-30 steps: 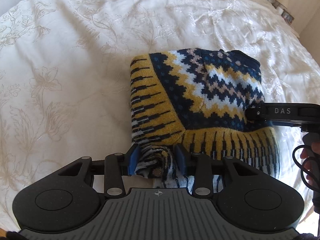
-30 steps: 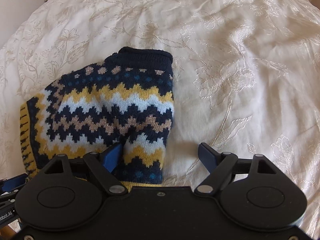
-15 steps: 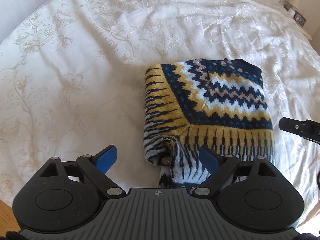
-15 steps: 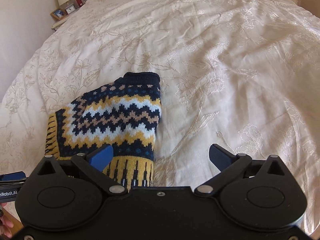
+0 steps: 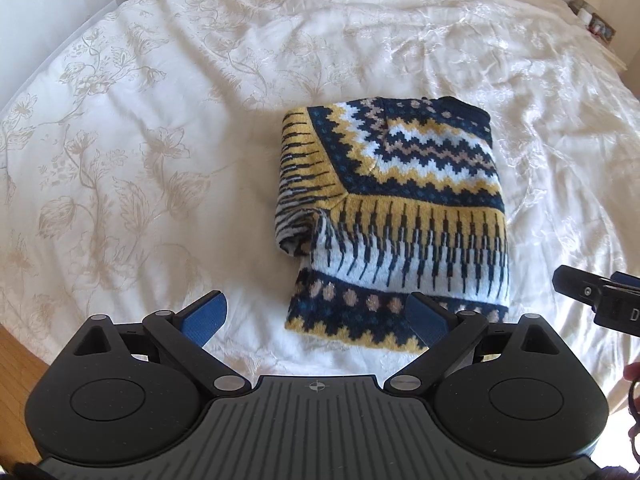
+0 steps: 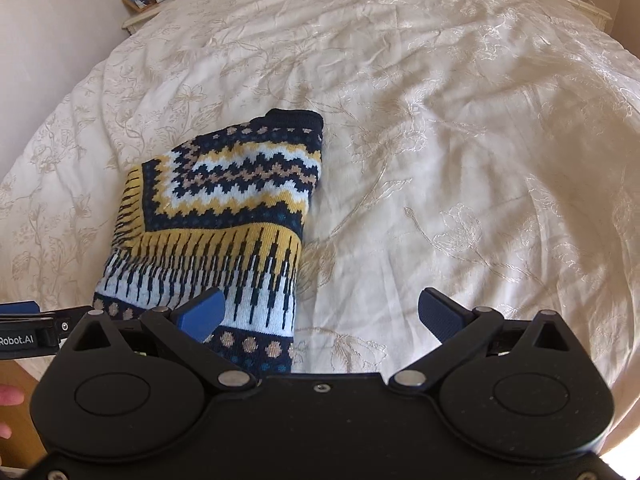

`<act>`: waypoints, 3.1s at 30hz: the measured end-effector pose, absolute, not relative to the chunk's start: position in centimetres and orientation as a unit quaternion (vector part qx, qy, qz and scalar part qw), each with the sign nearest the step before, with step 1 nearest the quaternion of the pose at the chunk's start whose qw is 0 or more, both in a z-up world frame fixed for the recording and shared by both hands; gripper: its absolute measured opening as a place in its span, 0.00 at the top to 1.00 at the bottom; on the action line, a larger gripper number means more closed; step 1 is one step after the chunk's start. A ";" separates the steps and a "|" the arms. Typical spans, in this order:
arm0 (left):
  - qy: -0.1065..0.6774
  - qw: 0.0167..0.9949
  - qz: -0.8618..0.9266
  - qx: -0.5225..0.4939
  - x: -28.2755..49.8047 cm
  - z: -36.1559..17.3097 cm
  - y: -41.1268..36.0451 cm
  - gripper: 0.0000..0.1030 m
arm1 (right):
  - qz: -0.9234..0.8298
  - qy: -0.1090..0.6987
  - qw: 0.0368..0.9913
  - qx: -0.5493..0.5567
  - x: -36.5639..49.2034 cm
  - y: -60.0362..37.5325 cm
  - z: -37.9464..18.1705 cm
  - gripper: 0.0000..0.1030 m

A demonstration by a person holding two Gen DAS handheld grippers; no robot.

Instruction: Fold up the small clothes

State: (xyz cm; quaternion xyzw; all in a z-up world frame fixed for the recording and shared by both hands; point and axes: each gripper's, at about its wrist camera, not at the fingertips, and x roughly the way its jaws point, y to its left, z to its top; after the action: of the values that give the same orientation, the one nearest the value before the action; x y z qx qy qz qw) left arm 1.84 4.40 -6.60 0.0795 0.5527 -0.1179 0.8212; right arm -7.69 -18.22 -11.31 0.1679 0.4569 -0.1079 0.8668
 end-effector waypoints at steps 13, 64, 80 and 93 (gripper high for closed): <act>0.554 0.818 -0.119 0.102 -1.5 -4.7 4.9 0.07 | -0.105 0.433 0.884 0.138 -10.4 -16.1 -9.3 0.01; 0.564 0.811 -0.103 0.114 -3.8 -3.7 4.2 0.08 | -0.118 0.426 0.884 0.152 -12.7 -15.9 -9.0 0.01; 0.568 0.809 -0.104 0.109 -3.3 -3.7 4.1 0.08 | -0.116 0.429 0.883 0.149 -11.9 -15.7 -9.0 0.01; 0.567 0.810 -0.110 0.103 -2.8 -3.8 3.8 0.08 | -0.116 0.433 0.881 0.153 -11.5 -15.9 -9.2 0.01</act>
State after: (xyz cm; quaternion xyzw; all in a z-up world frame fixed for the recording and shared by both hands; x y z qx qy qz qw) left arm -2.77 3.81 -3.77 0.1028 0.5666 -0.1100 0.8101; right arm -11.50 -15.91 -9.24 0.1535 0.4325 -0.1162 0.8808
